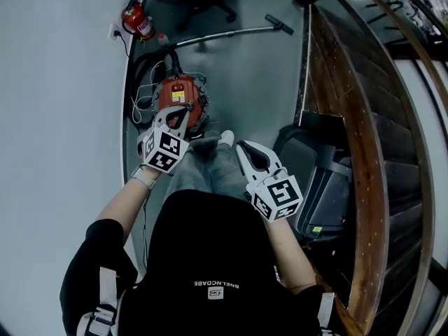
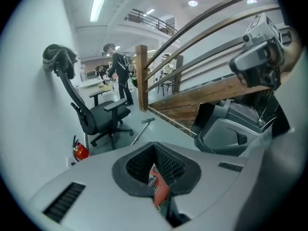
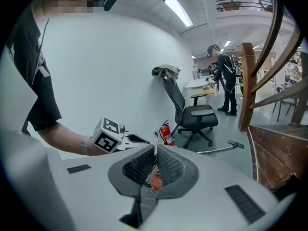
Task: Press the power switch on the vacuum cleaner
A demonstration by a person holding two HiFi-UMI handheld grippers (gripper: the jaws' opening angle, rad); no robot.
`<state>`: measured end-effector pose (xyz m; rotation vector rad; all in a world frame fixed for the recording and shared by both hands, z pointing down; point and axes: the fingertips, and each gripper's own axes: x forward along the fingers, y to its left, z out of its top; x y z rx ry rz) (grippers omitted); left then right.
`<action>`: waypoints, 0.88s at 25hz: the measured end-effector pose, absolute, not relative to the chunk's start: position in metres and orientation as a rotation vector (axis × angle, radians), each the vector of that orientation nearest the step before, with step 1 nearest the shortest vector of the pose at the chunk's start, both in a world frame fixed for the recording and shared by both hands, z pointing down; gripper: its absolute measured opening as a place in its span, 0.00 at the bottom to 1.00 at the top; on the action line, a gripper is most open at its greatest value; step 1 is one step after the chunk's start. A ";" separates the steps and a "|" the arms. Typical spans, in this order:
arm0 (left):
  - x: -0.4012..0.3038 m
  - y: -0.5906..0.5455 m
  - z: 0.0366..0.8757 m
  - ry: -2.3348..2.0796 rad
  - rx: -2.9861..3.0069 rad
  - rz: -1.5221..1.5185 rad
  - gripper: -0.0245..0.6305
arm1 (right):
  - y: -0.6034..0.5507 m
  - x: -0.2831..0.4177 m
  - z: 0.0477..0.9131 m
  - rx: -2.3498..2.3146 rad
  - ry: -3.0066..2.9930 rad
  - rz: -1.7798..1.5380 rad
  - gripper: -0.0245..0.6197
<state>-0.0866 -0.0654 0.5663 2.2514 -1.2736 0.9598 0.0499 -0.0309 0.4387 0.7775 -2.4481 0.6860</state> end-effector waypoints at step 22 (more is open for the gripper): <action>-0.102 -0.007 0.334 -1.713 2.266 0.586 0.06 | -0.042 0.006 0.332 0.603 -2.767 0.469 0.10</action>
